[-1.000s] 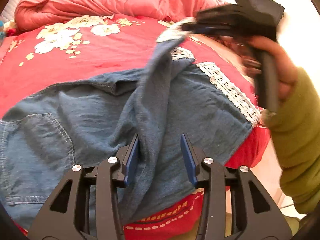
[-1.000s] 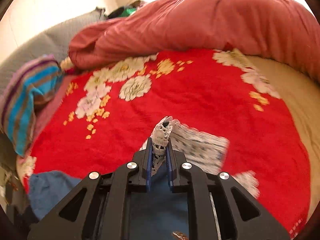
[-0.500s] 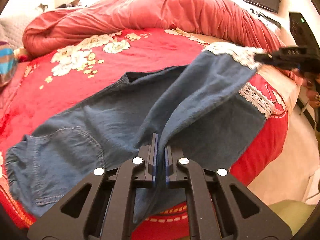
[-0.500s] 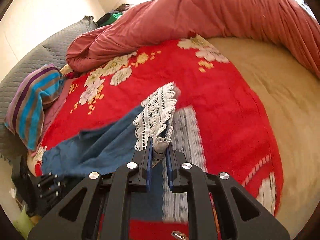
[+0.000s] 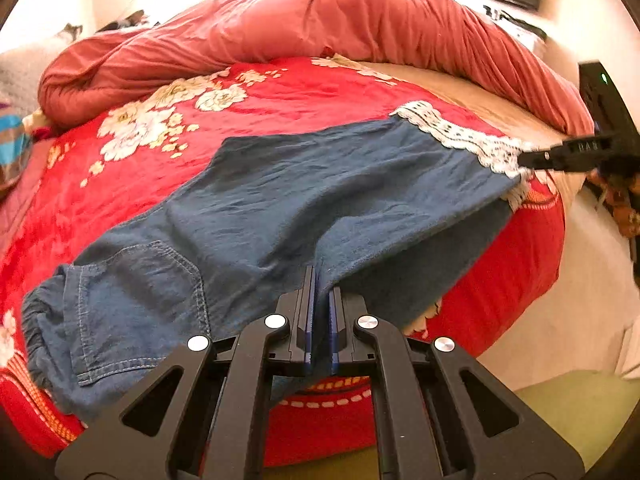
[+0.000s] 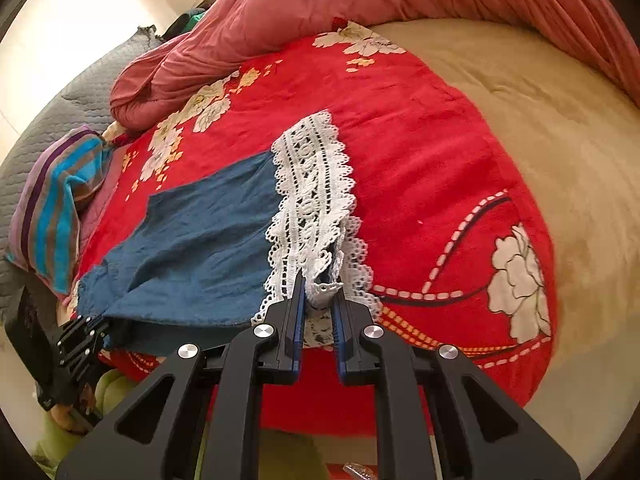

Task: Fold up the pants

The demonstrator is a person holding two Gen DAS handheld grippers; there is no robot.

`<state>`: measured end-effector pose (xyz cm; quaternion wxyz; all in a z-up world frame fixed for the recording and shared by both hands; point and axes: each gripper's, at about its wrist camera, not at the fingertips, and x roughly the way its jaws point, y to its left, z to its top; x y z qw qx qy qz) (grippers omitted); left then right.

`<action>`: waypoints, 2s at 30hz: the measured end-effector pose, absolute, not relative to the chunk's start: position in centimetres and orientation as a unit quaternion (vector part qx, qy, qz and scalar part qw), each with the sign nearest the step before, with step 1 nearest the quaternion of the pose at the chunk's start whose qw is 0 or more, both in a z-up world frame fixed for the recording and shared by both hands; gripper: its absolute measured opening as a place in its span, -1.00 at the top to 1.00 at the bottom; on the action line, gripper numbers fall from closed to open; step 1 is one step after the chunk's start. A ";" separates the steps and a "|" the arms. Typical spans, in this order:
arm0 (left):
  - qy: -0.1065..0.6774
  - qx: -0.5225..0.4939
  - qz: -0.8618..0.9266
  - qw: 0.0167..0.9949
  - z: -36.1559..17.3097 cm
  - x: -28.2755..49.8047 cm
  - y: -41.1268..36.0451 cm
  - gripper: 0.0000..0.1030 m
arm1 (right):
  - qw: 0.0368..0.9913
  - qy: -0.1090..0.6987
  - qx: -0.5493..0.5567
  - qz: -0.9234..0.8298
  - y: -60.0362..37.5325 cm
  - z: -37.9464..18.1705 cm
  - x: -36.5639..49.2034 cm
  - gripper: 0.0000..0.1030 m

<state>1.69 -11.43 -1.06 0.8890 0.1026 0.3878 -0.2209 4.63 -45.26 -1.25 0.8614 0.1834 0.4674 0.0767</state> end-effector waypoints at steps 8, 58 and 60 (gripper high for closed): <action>0.399 0.128 -0.223 0.880 -1.9 1.5 -12.3 0.95 | 0.851 0.493 0.173 0.062 -45.4 -3.6 4.7 0.64; 0.430 -0.122 -0.001 0.895 -0.8 2.8 5.4 -0.71 | 0.882 0.410 -0.094 0.214 -35.7 -2.0 4.3 -0.15; 0.434 -0.125 0.011 0.892 -1.1 3.1 6.0 -0.71 | 0.880 0.416 -0.091 0.209 -36.0 -2.3 4.4 -0.20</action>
